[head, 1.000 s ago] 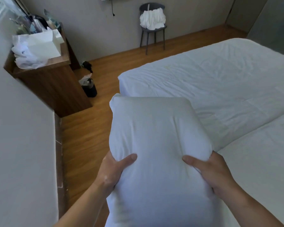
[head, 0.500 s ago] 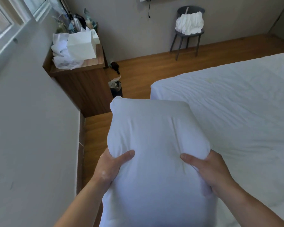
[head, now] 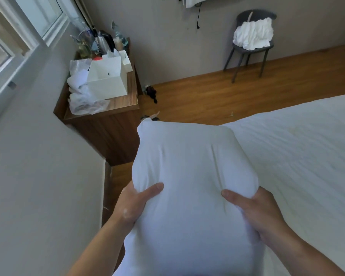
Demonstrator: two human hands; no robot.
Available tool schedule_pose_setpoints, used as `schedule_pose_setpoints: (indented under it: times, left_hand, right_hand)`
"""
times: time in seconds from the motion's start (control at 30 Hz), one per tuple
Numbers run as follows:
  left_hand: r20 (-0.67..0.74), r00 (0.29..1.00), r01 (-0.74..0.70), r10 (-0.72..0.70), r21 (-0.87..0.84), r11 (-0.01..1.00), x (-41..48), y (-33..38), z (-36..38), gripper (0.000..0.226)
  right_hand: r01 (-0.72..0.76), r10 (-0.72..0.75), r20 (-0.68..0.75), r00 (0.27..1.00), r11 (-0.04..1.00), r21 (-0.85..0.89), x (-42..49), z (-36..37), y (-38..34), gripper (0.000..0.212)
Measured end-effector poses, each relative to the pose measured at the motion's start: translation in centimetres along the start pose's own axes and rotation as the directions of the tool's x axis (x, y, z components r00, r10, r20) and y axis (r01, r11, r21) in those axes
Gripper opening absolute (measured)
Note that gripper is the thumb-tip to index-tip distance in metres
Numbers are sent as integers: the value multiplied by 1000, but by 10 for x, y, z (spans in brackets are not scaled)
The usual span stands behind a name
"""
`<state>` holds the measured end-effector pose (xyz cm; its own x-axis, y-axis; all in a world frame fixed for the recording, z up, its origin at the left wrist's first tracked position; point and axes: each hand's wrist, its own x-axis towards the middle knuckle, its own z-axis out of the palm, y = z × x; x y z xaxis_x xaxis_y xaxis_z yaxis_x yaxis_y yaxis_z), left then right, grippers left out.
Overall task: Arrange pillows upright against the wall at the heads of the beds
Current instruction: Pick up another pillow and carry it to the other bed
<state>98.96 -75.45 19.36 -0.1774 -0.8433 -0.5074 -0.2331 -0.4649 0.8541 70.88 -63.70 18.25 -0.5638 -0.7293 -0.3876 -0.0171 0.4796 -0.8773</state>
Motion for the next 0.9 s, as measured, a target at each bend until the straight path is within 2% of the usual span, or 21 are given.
schedule_pose_setpoints:
  times: [0.13, 0.33, 0.6, 0.8, 0.9]
  left_hand:
    - [25, 1000, -1, 1, 10, 1000, 75, 43, -3, 85]
    - [128, 992, -16, 13, 23, 1000, 199, 116, -17, 73]
    - [271, 963, -14, -7, 73, 997, 351, 216, -40, 74]
    - [335, 942, -18, -20, 111, 994, 456, 267, -26, 79]
    - [345, 938, -35, -21, 156, 987, 512, 297, -7, 85]
  right_hand:
    - [-1, 2, -55, 998, 1000, 20, 57, 25, -33, 36]
    - [-28, 40, -161, 986, 997, 76, 146, 80, -93, 34]
    - [-59, 90, -264, 960, 991, 124, 248, 142, -176, 37]
    - [-84, 132, -287, 949, 981, 174, 337, 163, -217, 29]
    - [-101, 163, -311, 936, 973, 207, 391, 167, -230, 33]
